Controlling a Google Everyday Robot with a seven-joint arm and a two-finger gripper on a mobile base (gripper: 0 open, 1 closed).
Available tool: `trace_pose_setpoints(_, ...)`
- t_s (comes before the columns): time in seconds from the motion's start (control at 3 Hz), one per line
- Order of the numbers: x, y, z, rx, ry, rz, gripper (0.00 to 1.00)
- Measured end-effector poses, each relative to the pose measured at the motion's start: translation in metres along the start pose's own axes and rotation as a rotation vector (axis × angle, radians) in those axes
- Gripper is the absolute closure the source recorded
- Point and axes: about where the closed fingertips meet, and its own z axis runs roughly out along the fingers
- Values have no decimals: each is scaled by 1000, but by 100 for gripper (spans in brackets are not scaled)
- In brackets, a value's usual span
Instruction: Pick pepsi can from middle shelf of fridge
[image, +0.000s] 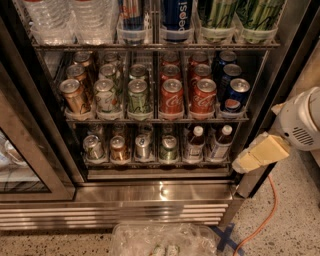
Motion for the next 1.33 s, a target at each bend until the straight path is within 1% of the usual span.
trace_pose_setpoints(0.33, 0, 0, 0, 0, 0, 0, 0)
trace_pose_setpoints(0.67, -4, 3, 5, -4, -35, 27, 0)
trace_pose_setpoints(1.0, -5, 18, 31, -39, -132, 149, 0)
trace_pose_setpoints(1.33, -10, 36, 54, -49, -264, 299, 0)
